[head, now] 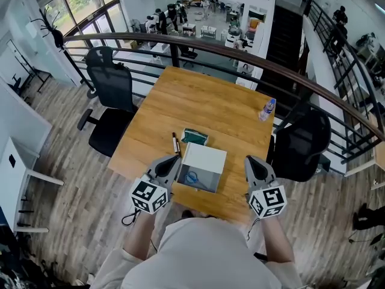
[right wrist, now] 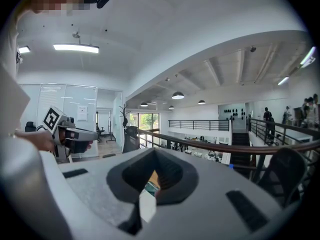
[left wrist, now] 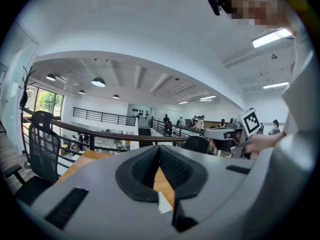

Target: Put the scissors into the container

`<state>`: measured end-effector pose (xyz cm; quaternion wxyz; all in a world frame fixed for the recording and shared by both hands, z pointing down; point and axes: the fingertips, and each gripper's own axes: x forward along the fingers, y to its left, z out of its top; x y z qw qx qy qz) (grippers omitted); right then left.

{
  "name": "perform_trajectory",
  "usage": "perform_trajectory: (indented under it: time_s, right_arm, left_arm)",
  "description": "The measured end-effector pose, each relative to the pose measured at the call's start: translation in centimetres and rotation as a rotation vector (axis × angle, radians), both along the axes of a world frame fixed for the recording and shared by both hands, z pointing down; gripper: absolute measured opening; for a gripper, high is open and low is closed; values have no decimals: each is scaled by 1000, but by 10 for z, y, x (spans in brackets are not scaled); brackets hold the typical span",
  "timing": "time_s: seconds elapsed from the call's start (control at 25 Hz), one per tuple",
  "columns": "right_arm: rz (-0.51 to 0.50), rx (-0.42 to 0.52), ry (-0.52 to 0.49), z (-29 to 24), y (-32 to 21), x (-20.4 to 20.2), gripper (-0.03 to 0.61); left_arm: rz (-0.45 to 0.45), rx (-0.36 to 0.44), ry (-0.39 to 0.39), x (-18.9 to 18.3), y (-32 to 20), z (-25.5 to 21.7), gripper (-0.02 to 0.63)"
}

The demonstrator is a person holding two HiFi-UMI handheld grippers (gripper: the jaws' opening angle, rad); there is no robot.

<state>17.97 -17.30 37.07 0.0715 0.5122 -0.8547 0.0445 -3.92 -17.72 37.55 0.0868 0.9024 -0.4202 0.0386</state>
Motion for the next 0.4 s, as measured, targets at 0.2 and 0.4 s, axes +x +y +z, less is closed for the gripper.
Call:
perform_trajectory:
  time_s: [0.2, 0.4]
  right_arm:
    - [-4, -9, -2, 2, 3, -2, 2]
    - [-8, -10, -2, 0, 4, -8, 2]
  left_arm:
    - [3, 1, -1, 0, 2, 1, -7]
    - [2, -5, -2, -5, 3, 0, -8]
